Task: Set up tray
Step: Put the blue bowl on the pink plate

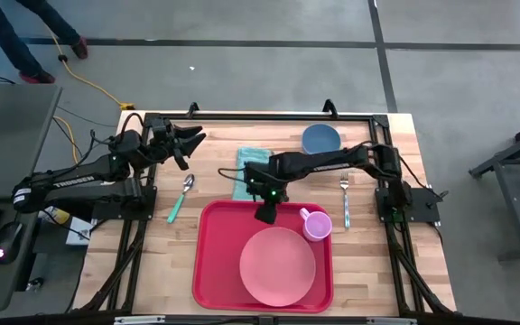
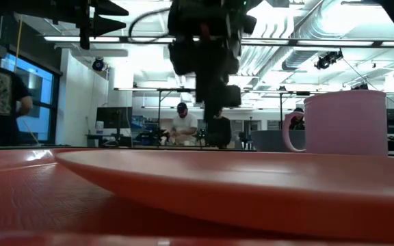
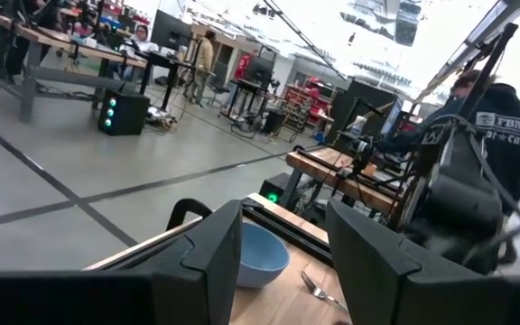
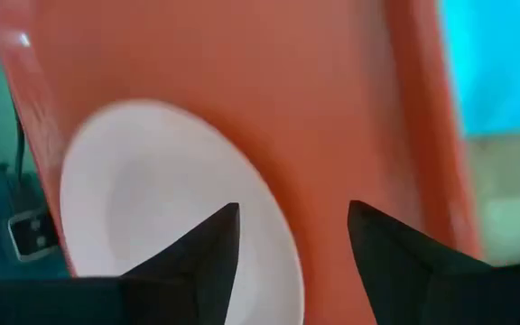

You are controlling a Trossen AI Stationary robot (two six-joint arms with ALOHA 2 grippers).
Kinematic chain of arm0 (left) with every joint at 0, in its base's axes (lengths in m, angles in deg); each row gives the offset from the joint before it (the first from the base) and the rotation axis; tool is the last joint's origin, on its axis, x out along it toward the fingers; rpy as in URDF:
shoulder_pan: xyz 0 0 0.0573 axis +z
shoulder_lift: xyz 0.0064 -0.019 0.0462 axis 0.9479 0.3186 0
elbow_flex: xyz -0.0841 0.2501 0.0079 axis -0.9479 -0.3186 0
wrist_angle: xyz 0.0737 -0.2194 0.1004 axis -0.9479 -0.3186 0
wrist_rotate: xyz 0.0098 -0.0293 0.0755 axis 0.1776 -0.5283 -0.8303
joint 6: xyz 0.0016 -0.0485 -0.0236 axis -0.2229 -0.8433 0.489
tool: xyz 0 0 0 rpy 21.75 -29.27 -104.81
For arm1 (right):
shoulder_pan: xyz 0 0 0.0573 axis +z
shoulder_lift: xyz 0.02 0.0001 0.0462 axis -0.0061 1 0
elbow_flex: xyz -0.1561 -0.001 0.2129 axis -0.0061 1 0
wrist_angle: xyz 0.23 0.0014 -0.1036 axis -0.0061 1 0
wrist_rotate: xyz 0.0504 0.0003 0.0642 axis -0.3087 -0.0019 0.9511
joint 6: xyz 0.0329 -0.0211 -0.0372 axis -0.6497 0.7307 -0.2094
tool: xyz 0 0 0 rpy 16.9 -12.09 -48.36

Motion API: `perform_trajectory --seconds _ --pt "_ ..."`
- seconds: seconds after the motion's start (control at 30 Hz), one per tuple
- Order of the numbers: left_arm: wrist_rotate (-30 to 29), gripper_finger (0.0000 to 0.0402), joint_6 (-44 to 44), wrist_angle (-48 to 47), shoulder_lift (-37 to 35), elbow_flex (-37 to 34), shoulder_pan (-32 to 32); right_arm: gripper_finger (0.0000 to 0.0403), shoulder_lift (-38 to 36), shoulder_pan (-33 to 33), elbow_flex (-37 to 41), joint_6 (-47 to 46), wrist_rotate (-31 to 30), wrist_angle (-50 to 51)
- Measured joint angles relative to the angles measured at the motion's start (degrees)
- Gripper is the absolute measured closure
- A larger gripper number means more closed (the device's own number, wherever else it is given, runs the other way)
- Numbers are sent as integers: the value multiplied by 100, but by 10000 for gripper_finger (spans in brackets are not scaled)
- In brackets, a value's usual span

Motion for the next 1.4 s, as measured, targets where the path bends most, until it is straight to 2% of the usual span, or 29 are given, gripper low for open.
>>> perform_trajectory --seconds 0.33,0.63,0.83,0.97,1.07,1.2,1.4 --pt "9 207 2 -359 0 0 0 244 -1045 -488 -197 408 -1752 111" --pt "37 207 2 -401 0 0 0 242 -2239 -881 -195 775 -2138 -468" --pt "35 207 2 -403 0 0 0 253 -3102 -1129 -195 1319 -3826 230" --pt "35 207 -27 -403 0 0 0 260 -3492 -1428 -195 1480 -4418 896" --pt "35 207 -39 -401 0 0 0 259 -3680 -1724 -195 1473 -4510 1413" --pt "89 207 -42 -399 0 0 0 252 -3741 -2098 -194 1480 -4338 2096" --pt "475 207 -44 -399 0 0 0 234 -3689 -2651 -125 1876 -3233 2937"
